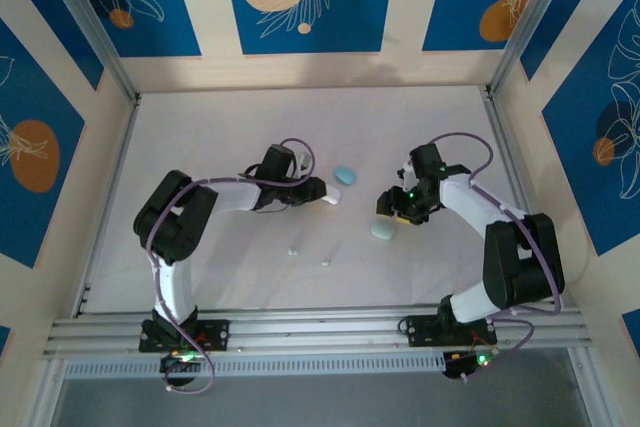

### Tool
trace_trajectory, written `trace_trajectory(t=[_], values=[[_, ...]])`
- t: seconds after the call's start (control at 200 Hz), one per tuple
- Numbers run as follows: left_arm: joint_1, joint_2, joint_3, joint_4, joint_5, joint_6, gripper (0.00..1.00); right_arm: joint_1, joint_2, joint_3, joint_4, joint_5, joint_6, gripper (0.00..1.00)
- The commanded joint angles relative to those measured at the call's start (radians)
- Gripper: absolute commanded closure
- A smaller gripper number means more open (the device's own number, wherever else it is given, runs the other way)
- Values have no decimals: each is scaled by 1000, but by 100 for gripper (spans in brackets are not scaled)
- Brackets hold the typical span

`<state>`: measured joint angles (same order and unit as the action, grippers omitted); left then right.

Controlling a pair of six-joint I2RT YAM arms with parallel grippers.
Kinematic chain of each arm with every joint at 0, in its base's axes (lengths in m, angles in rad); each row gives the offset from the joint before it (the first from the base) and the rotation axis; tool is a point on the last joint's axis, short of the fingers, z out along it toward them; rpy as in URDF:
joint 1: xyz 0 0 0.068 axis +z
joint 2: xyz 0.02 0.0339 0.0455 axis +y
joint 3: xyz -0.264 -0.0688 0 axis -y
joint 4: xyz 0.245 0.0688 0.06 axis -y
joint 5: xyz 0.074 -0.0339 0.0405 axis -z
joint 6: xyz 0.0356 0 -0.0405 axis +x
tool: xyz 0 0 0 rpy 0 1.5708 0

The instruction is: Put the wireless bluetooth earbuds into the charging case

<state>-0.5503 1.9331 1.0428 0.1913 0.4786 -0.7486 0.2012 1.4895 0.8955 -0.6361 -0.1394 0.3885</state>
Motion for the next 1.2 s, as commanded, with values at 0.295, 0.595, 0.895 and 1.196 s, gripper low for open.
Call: trace_trajectory(t=[0.295, 0.595, 0.895, 1.196], values=[[38, -90, 33, -225, -90, 162, 52, 8, 170, 90, -55, -50, -43, 45], [38, -433, -132, -200, -175, 181, 49, 77, 119, 25, -60, -40, -7, 45], [37, -702, -249, -216, -209, 173, 48, 204, 100, 24, -116, 123, 39, 44], [36, -804, -296, -246, -239, 181, 47, 341, 132, 55, -147, 338, 108, 41]])
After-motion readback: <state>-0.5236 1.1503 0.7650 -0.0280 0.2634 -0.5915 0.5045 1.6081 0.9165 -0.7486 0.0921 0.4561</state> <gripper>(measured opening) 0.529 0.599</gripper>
